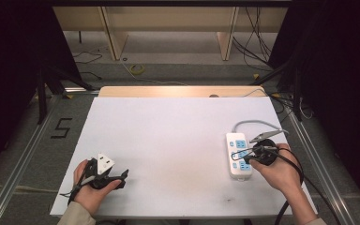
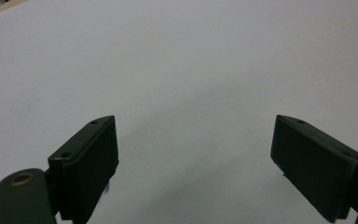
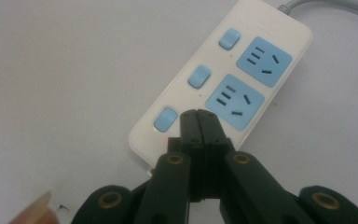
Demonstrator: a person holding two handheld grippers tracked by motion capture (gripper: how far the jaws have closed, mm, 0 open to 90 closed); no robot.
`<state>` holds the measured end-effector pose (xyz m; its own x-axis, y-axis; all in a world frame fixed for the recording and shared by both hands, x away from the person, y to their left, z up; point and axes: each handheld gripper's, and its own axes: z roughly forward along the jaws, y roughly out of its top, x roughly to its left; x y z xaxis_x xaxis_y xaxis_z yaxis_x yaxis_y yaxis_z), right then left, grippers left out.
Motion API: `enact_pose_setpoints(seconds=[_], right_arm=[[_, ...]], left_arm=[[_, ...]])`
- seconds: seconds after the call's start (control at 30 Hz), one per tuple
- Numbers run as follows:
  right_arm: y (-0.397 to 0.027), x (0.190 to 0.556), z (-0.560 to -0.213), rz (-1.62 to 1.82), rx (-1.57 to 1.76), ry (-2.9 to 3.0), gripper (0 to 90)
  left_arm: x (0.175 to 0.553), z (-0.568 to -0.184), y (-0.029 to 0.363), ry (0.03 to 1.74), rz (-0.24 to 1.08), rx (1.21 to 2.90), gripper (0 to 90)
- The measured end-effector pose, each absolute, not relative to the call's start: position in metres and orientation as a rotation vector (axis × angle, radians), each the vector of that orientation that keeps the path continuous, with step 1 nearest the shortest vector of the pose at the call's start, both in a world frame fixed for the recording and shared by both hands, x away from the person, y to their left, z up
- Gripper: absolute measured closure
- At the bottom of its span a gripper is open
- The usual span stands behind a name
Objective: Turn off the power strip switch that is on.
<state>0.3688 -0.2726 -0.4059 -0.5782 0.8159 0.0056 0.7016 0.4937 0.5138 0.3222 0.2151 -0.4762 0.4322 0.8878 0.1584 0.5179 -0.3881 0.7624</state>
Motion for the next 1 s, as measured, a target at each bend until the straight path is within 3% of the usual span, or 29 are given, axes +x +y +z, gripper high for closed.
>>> enact_pose_setpoints(seconds=[1.0], right_arm=[[-0.259, 0.373, -0.404, 0.674, 1.271, 2.529, 90.0]], left_arm=[[0.322, -0.476, 0.215, 1.18, 0.756, 2.051, 14.5]])
